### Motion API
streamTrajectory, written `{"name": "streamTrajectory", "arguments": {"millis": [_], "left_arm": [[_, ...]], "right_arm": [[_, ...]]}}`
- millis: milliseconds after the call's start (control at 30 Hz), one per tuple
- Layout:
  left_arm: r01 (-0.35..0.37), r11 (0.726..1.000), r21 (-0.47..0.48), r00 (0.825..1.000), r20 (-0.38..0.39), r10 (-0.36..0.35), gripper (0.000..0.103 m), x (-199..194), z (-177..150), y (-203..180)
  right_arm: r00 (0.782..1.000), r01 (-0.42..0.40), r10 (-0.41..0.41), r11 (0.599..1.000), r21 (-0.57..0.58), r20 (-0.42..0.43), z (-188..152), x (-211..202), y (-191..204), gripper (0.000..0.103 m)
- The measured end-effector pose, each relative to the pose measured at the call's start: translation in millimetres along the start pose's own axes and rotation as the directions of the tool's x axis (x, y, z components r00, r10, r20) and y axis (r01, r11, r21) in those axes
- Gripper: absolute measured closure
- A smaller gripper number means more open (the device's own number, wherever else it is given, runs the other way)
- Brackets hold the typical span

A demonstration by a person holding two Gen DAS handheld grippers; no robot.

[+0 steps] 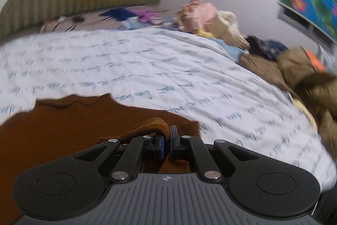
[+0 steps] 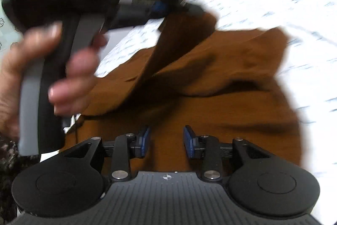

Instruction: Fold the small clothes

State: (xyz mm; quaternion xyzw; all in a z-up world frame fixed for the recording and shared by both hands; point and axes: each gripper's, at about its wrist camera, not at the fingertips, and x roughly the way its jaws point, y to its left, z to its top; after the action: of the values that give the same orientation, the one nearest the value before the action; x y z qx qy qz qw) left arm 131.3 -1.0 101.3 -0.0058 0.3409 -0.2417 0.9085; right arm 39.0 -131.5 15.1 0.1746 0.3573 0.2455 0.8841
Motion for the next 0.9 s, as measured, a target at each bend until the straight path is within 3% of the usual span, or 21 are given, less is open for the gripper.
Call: {"name": "streamTrajectory", "arguments": {"millis": [100,167,200,233,267,300,333,367,467,500,533,567,700,833,900], "left_arm": [[0.097,0.99,0.101,0.995,-0.015,-0.096,0.097,-2.8,-0.9,-24.9],[0.08,0.98,0.183,0.997,-0.006,-0.08,0.096,-6.1,-3.9,-44.9],[0.035,0.971,0.235,0.999,-0.006,-0.035,0.096,-3.5,-4.5,-54.2],[-0.054,0.948,0.315,0.998,0.003,0.056,0.096,3.0,-8.1,-65.7],[-0.175,0.907,0.384,0.984,0.033,0.175,0.096,11.4,-11.9,-74.0],[-0.298,0.84,0.454,0.951,0.068,0.301,0.096,21.2,-19.4,-82.4],[-0.354,0.775,0.524,0.922,0.056,0.383,0.096,32.3,-27.0,-89.3],[-0.346,0.76,0.55,0.917,0.027,0.398,0.096,36.1,-32.4,-91.6],[-0.153,0.899,0.41,0.969,-0.115,0.218,0.096,27.3,-33.0,-74.8],[-0.055,0.948,0.315,0.983,-0.151,0.107,0.096,19.1,-29.9,-62.6],[0.018,0.974,0.224,0.99,-0.139,0.014,0.096,8.6,-27.7,-49.8],[0.047,0.986,0.162,0.993,-0.115,-0.028,0.096,0.3,-26.8,-40.0],[-0.08,0.988,0.13,0.997,0.024,0.078,0.093,-45.6,-27.2,-15.4],[-0.047,0.999,-0.025,0.995,0.09,0.049,0.091,-90.9,-31.2,22.4],[-0.07,0.994,-0.086,0.991,0.104,0.079,0.091,-106.7,-39.8,41.6]], "right_arm": [[0.997,0.054,-0.054,0.999,0.007,0.053,12.5,-22.4,-21.7,0.064],[0.991,0.098,-0.101,0.995,0.035,0.085,20.7,-28.9,-33.1,0.064],[0.988,0.118,-0.123,0.991,0.059,0.096,25.4,-31.6,-40.6,0.064],[0.984,0.132,-0.141,0.988,0.084,0.109,28.0,-35.5,-48.5,0.064],[0.981,0.147,-0.158,0.984,0.102,0.114,32.5,-39.1,-58.0,0.064],[0.976,0.17,-0.183,0.978,0.118,0.116,33.9,-40.7,-63.4,0.064],[0.971,0.193,-0.209,0.972,0.131,0.119,34.8,-42.5,-68.7,0.064],[0.967,0.209,-0.226,0.968,0.141,0.119,34.7,-46.2,-73.7,0.064],[0.964,0.215,-0.236,0.963,0.163,0.121,32.6,-46.7,-80.0,0.064],[0.965,0.21,-0.23,0.964,0.161,0.122,31.9,-45.9,-79.8,0.064],[0.967,0.203,-0.222,0.967,0.154,0.123,32.6,-43.9,-79.0,0.064],[0.969,0.194,-0.213,0.97,0.145,0.126,34.9,-43.1,-77.7,0.064],[0.977,0.153,-0.168,0.982,0.115,0.135,49.9,-37.4,-70.0,0.064],[0.988,0.099,-0.107,0.992,0.078,0.115,67.2,-25.8,-56.9,0.064],[0.994,0.068,-0.073,0.996,0.051,0.083,70.9,-15.6,-45.7,0.064]]}}
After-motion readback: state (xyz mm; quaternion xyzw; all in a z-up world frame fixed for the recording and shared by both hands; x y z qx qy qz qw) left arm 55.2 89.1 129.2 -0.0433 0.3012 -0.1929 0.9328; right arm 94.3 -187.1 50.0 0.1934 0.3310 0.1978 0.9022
